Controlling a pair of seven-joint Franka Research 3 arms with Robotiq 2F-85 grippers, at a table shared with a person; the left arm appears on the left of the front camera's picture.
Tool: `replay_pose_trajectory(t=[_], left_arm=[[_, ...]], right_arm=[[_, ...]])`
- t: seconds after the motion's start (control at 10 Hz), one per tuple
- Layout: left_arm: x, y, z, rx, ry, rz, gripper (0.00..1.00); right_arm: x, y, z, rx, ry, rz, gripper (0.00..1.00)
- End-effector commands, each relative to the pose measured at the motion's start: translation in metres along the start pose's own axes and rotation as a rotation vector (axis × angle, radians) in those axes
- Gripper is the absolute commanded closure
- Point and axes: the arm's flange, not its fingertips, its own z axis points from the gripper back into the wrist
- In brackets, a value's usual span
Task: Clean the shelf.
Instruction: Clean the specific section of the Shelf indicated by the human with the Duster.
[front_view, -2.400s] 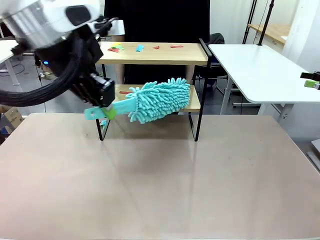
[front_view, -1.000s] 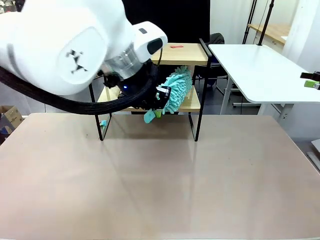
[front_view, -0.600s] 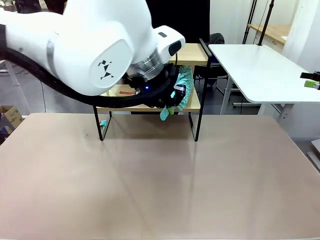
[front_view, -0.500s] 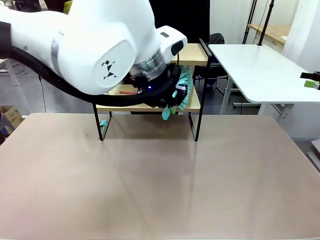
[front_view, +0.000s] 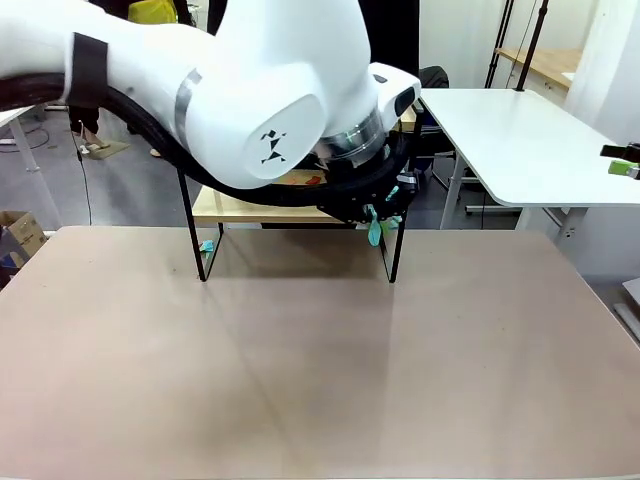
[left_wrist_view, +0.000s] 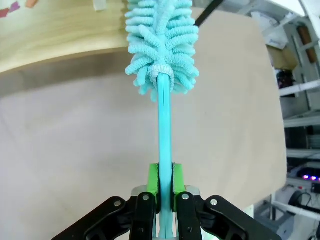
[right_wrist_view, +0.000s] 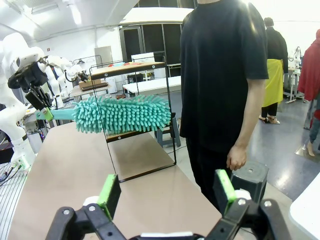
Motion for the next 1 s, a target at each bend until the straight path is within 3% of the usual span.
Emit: replay_pose_trajectory(t=[0.0, 0.3, 0.9], left_arm=[[0.007, -0.015, -0.012, 0.045, -0.06, 0.076, 0.87], [0.006, -0.024, -0.018, 0.079, -0.091, 0.088, 0.87], [0.017, -0.031, -0.054, 0.105, -0.036, 0.093, 0.87]], right_arm=[[0.004, 0.0, -0.002, 0.003, -0.002, 0.007, 0.0], [0.004, 0.0, -0.002, 0.003, -0.002, 0.007, 0.0], [0.004, 0.0, -0.002, 0.003, -0.002, 0.007, 0.0]])
